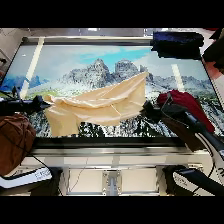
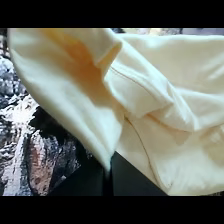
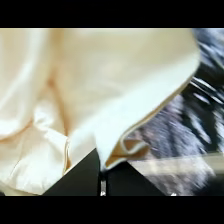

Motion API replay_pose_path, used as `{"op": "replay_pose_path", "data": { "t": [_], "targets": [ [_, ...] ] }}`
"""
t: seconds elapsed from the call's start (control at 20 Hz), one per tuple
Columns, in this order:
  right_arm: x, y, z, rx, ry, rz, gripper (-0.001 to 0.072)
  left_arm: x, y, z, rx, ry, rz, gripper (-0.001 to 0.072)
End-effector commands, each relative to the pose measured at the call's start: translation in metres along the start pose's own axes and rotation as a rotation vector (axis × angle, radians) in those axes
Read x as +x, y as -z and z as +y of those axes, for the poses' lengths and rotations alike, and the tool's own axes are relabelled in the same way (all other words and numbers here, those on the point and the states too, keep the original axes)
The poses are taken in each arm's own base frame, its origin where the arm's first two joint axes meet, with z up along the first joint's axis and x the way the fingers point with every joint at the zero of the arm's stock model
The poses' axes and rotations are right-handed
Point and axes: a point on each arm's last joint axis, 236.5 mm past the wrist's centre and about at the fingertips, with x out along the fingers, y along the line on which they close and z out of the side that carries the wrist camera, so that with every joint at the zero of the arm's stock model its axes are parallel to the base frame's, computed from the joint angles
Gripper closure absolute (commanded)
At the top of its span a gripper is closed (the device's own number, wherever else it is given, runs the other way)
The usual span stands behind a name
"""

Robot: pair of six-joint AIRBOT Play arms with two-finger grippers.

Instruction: Fold the shirts.

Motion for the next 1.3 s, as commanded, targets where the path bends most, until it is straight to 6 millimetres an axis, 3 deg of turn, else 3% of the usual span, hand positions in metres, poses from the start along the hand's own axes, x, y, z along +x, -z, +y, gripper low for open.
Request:
{"op": "replay_pose_path", "data": {
  "t": [0.0, 0.15, 0.25, 0.4, 0.5, 0.6, 0.65, 0.75, 0.9, 1.05, 1.15, 1.25],
  "targets": [
    [-0.081, -0.018, 0.081, -0.425, -0.068, -0.071, 0.0701, -0.068, -0.009, -0.047, 0.097, 0.023, -0.164, 0.0695],
    [-0.185, -0.011, 0.115, -0.686, 0.0, -0.189, 0.07, -0.155, 0.009, -0.093, 0.24, -0.044, -0.371, 0.0695],
    [-0.265, -0.011, 0.151, -0.778, -0.036, -0.397, 0.0701, -0.212, 0.017, -0.132, 0.364, -0.122, -0.555, 0.0696],
    [-0.387, -0.009, 0.197, -0.861, -0.085, -0.738, 0.0704, -0.298, 0.025, -0.22, 0.61, -0.199, -0.786, 0.0696],
    [-0.445, -0.006, 0.216, -0.901, -0.091, -0.883, 0.0704, -0.348, 0.03, -0.278, 0.764, -0.222, -0.903, 0.0696],
    [-0.486, -0.005, 0.227, -0.927, -0.076, -0.99, 0.0705, -0.384, 0.041, -0.323, 0.887, -0.211, -0.978, 0.0696],
    [-0.5, -0.005, 0.23, -0.933, -0.068, -1.025, 0.0705, -0.397, 0.044, -0.334, 0.909, -0.218, -1.004, 0.0696],
    [-0.518, -0.004, 0.234, -0.939, -0.057, -1.065, 0.0705, -0.418, 0.044, -0.331, 0.878, -0.27, -1.039, 0.0696],
    [-0.52, -0.003, 0.235, -0.962, -0.032, -1.05, 0.0705, -0.427, 0.042, -0.317, 0.855, -0.338, -1.052, 0.0696],
    [-0.525, 0.002, 0.241, -0.968, -0.06, -1.054, 0.0705, -0.44, 0.041, -0.332, 0.881, -0.298, -1.122, 0.0697],
    [-0.524, 0.001, 0.243, -0.969, -0.063, -1.047, 0.0705, -0.437, 0.03, -0.335, 0.885, -0.269, -1.123, 0.0697],
    [-0.499, -0.011, 0.238, -0.96, -0.024, -0.969, 0.0706, -0.415, 0.01, -0.327, 0.87, -0.249, -1.046, 0.0696]
  ]
}}
